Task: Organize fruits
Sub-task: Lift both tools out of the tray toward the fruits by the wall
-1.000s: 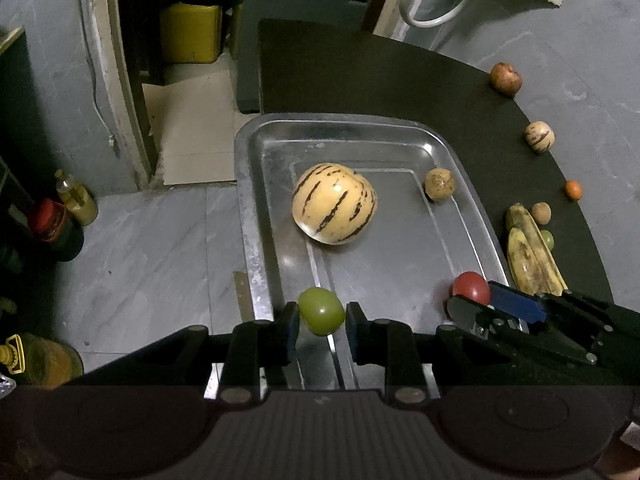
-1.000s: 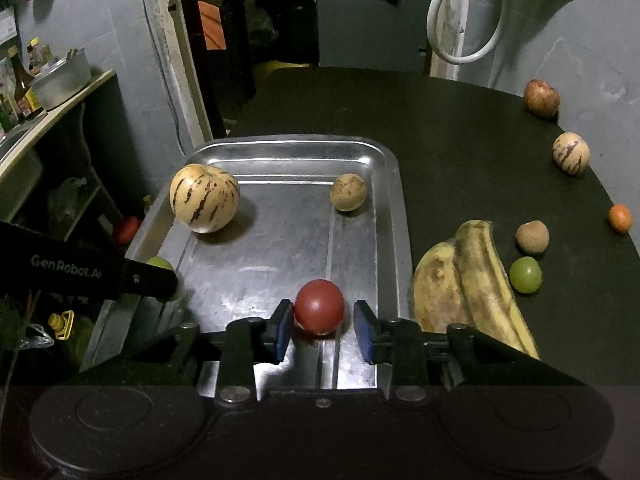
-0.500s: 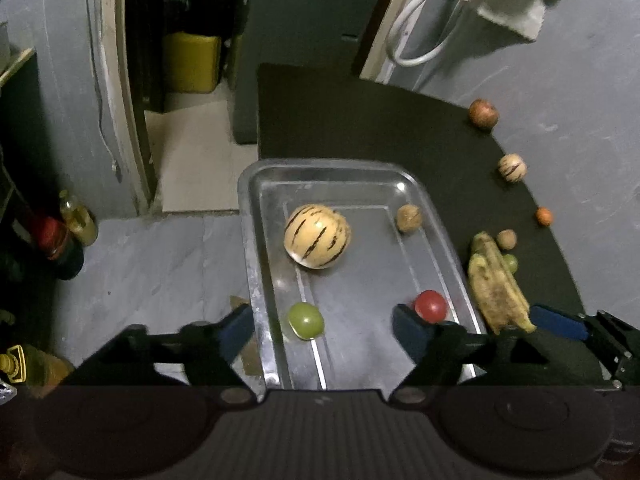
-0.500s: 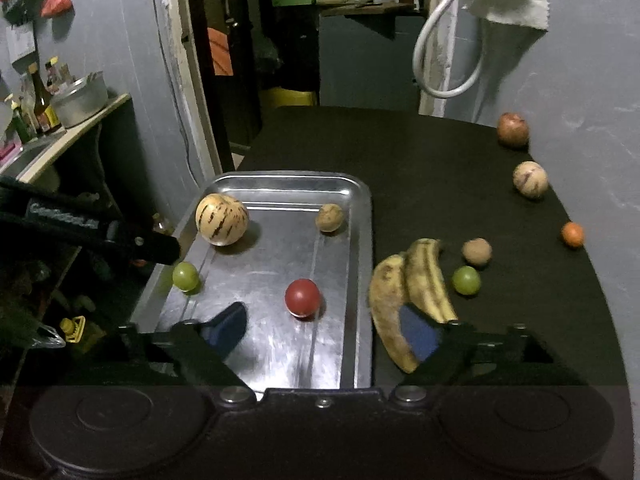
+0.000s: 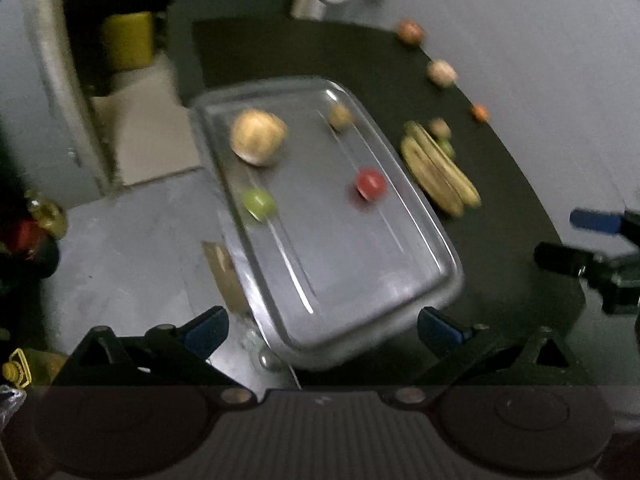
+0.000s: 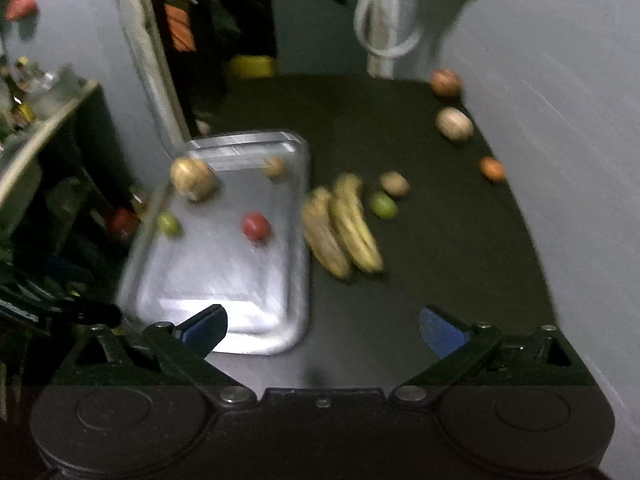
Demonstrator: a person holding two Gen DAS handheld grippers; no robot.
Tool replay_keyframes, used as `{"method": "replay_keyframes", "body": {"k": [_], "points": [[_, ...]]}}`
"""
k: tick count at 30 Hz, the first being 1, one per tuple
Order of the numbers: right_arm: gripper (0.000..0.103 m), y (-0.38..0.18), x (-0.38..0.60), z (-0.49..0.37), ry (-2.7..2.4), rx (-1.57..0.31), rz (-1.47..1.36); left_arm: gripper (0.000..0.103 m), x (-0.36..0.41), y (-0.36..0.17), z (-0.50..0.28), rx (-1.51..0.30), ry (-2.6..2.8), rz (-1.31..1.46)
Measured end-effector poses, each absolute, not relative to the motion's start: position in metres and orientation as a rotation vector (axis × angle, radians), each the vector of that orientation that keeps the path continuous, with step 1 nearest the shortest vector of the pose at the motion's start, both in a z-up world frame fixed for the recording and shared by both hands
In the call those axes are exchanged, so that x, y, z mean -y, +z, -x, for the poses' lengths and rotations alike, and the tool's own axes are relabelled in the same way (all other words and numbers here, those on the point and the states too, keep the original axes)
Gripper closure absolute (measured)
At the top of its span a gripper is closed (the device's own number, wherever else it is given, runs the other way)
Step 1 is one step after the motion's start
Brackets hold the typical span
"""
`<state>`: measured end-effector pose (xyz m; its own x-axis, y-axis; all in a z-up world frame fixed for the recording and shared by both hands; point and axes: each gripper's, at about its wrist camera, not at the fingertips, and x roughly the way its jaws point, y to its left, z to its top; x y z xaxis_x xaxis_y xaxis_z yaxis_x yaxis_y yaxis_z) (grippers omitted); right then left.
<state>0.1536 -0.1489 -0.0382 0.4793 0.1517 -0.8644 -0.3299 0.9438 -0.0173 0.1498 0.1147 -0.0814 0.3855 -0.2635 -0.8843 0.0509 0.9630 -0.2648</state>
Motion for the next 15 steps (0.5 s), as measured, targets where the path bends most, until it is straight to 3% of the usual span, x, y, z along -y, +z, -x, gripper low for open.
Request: {"method": "replay_keyframes", "body": {"k": [8, 15], "points": [[0.001, -0.032, 0.191, -0.127, 0.084, -1.082, 0.184, 0.001, -0.083, -0.093, -0.152, -1.212, -0.354, 0.156], [0.001, -0.003, 0.209, -0.119, -0.031, -1.02, 0.176, 0.001, -0.052, -0.09, -0.165, -1.213, -0.447, 0.111]]}}
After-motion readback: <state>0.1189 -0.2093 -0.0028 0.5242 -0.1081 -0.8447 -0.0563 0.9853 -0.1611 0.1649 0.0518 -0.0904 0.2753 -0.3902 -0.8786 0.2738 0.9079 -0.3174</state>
